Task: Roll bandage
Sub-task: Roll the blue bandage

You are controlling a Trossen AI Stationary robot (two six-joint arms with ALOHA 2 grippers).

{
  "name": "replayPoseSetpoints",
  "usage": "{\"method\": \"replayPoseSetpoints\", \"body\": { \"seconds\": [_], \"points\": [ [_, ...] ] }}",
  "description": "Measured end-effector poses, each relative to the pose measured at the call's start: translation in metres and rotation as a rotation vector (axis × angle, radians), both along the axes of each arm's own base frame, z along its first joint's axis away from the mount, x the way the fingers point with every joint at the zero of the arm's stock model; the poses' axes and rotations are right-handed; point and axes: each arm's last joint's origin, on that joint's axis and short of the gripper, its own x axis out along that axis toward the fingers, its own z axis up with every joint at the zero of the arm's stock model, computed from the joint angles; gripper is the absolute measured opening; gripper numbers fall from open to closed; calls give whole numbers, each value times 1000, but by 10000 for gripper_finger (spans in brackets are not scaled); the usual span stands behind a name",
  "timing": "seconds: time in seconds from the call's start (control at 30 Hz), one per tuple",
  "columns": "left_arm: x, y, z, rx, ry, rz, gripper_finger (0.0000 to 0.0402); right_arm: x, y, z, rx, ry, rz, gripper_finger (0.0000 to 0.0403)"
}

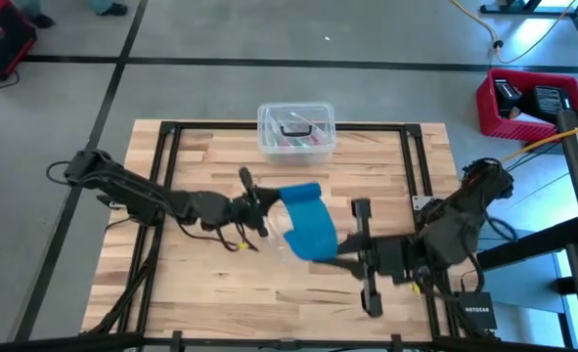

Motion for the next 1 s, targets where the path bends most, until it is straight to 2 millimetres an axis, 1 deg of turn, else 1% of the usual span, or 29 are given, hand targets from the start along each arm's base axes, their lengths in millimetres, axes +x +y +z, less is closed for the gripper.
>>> {"method": "replayPoseSetpoints", "body": {
  "seconds": [0.1,0.23,0.4,0.5,0.6,0.67,0.73,0.87,1.0],
  "points": [
    [5,-17,-15,21,61,-65,1,1,-16,12,-31,11,-62,2],
    [3,-39,-24,-30,97,-233,1,1,-41,23,-82,40,-172,2],
    [-6,-62,-24,-77,86,-362,1,1,-71,35,-112,67,-281,2],
    [-11,-76,-22,-92,77,-463,1,2,-87,38,-140,95,-351,3],
    [-17,-88,-21,-104,68,-516,1,4,-103,35,-174,146,-402,3],
    [-20,-95,-17,-101,40,-543,1,6,-113,30,-198,193,-434,3],
    [-23,-102,-8,-97,12,-575,1,8,-122,25,-217,243,-459,3],
    [-32,-115,15,-98,-39,-631,1,14,-140,15,-202,322,-479,3],
    [-46,-127,39,-54,-75,-650,1,23,-149,-1,-199,401,-470,3]
  ]
}}
